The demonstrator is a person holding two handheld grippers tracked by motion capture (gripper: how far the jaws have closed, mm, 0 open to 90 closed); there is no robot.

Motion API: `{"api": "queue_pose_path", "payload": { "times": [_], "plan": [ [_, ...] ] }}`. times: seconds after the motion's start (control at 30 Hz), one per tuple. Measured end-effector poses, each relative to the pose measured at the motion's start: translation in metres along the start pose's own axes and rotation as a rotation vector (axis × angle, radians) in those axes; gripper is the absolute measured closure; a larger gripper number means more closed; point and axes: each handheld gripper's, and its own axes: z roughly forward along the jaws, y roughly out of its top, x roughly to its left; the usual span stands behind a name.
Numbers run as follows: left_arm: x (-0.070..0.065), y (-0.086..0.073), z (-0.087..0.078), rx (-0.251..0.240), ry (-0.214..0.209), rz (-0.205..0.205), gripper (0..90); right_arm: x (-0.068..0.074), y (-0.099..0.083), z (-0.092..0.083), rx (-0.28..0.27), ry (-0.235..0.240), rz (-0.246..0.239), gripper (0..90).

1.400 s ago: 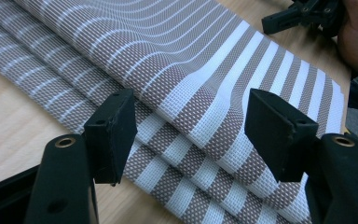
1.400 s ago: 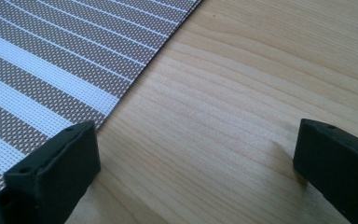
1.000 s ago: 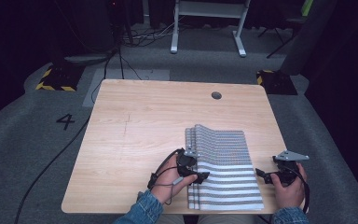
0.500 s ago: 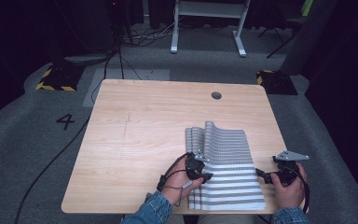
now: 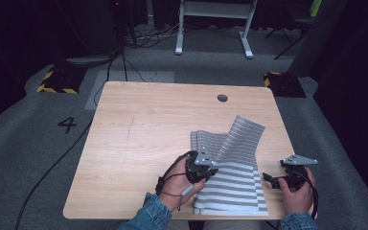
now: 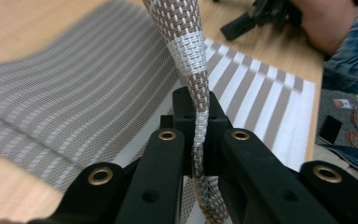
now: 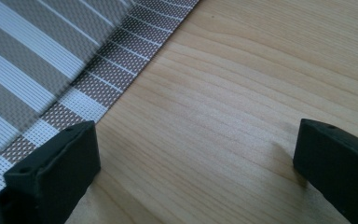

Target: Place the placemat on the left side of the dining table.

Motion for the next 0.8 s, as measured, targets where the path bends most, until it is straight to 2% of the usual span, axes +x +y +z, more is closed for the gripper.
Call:
{"api": "queue_pose_path", "payload": {
  "times": [0.03, 0.07, 0.1, 0.23, 0.47, 0.57, 0.67, 0.77, 0.8],
  "plan": [
    [0.001, 0.002, -0.007, 0.002, -0.002, 0.011, 88.5, 0.0, 0.0, 0.0, 0.0, 0.0, 0.0, 0.5],
    [0.001, 0.002, -0.007, 0.002, -0.002, 0.011, 88.6, 0.0, 0.0, 0.0, 0.0, 0.0, 0.0, 0.5],
    [0.002, 0.005, -0.019, -0.007, 0.002, 0.021, 88.5, 0.0, 0.0, 0.0, 0.001, 0.001, 0.0, 0.5],
    [0.004, 0.008, -0.037, -0.015, 0.028, 0.056, 88.5, 0.0, 0.0, 0.0, 0.0, 0.0, 0.0, 0.5],
    [0.012, 0.008, -0.058, -0.046, 0.056, 0.054, 88.5, 0.0, 0.0, 0.0, -0.003, 0.001, 0.002, 0.5],
    [0.019, 0.006, -0.074, -0.064, 0.064, 0.038, 88.5, 0.0, 0.0, 0.0, -0.002, 0.002, 0.002, 0.5],
    [0.024, 0.005, -0.087, -0.066, 0.067, 0.022, 88.5, 0.0, 0.0, 0.0, -0.002, 0.002, 0.002, 0.5],
    [0.03, 0.003, -0.099, -0.06, 0.089, 0.018, 88.5, 0.0, 0.0, 0.0, 0.001, 0.0, 0.0, 0.5],
    [0.03, 0.003, -0.099, -0.06, 0.089, 0.018, 88.5, 0.0, 0.0, 0.0, 0.001, 0.0, -0.001, 0.5]
  ]
}}
